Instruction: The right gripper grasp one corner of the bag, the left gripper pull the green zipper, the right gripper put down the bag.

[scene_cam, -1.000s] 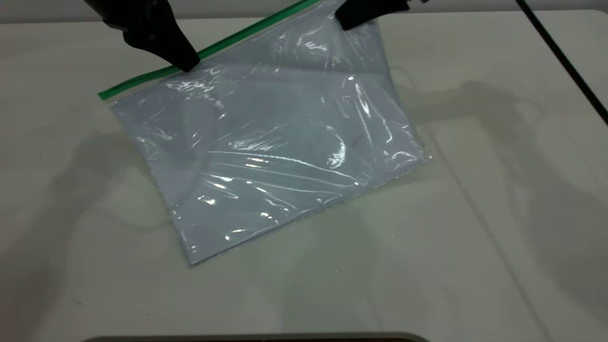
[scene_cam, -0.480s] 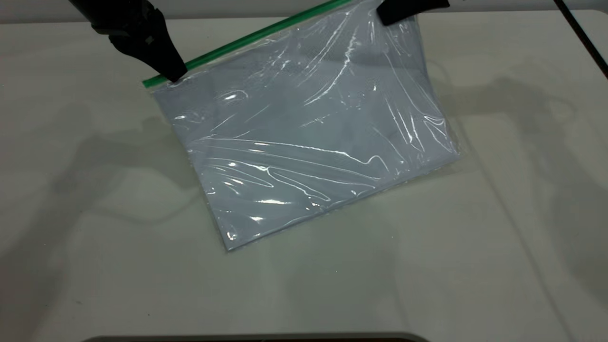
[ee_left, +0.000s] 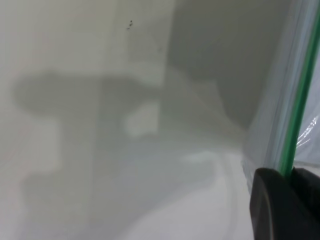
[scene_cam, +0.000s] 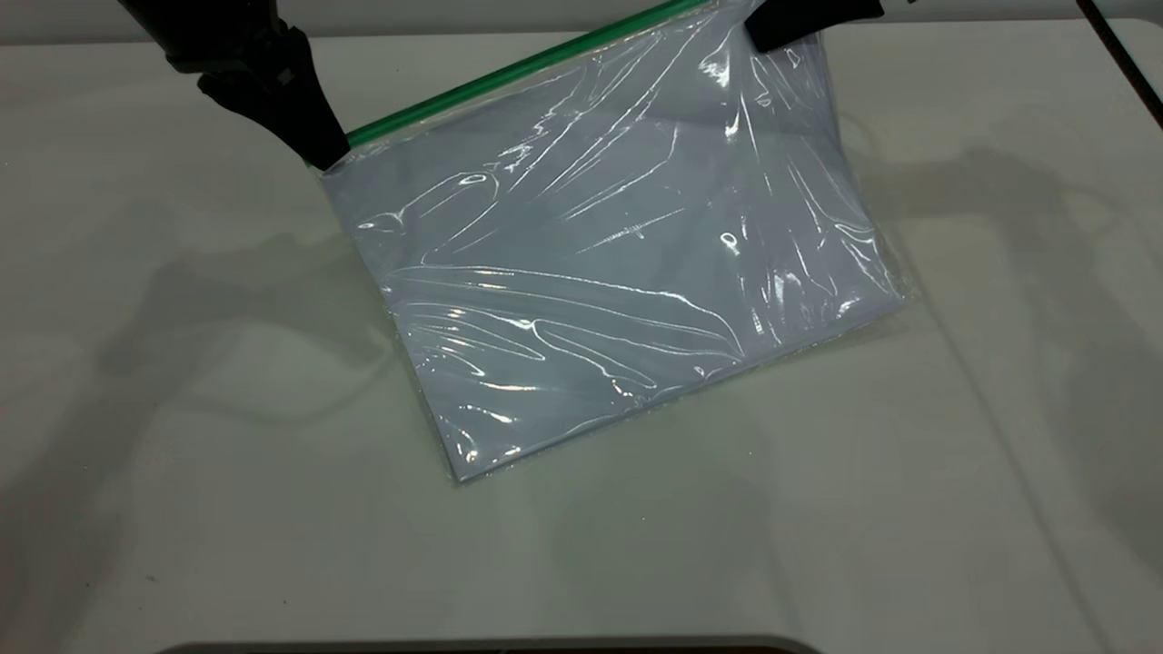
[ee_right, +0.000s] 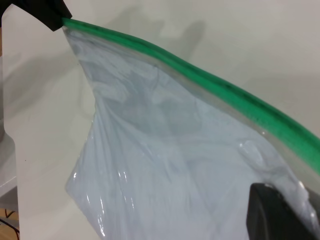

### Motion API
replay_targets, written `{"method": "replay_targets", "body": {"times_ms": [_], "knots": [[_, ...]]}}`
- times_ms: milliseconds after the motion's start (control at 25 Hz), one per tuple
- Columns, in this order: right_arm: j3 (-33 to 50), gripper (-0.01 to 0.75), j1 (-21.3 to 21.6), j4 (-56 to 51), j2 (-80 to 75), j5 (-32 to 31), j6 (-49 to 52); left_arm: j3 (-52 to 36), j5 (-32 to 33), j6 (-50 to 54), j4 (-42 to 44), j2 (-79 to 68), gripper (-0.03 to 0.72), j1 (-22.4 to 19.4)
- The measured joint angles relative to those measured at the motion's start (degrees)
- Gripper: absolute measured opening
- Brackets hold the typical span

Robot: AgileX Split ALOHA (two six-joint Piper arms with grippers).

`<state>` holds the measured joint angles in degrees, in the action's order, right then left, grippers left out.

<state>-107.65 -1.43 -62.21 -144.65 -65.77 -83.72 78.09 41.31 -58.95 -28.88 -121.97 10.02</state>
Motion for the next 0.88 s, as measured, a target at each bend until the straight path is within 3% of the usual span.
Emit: {"method": "replay_targets", "body": {"times_ms": [80, 200, 400, 520, 640, 880], "knots": [[0.0, 0.075, 0.0, 0.0, 0.0, 0.0, 0.0, 0.0, 0.0, 0.0, 0.0, 0.0, 0.075, 0.0], [0.0, 0.179, 0.3, 0.6, 0.0, 1.5, 0.1, 0.0, 1.2, 0.0, 1.2, 0.0, 0.131, -0.1], [0.0, 0.457, 1.3, 0.8, 0.0, 2.6, 2.4, 0.0, 1.6, 0.7, 1.9, 0.0, 0.347, -0.2], [-0.2, 0.575, 1.3, 1.9, 0.0, 3.7, 5.8, 0.0, 0.9, 3.5, 2.0, 0.1, 0.468, -0.2], [-2.3, 0.603, 1.3, 7.5, 0.5, 5.4, 11.8, 0.0, -0.6, 7.4, 2.8, 1.4, 0.544, -0.2], [-10.3, 0.544, 1.3, 22.0, 8.5, 1.6, 27.4, 1.8, 1.8, 22.4, 11.0, 12.4, 0.568, -0.2]]}}
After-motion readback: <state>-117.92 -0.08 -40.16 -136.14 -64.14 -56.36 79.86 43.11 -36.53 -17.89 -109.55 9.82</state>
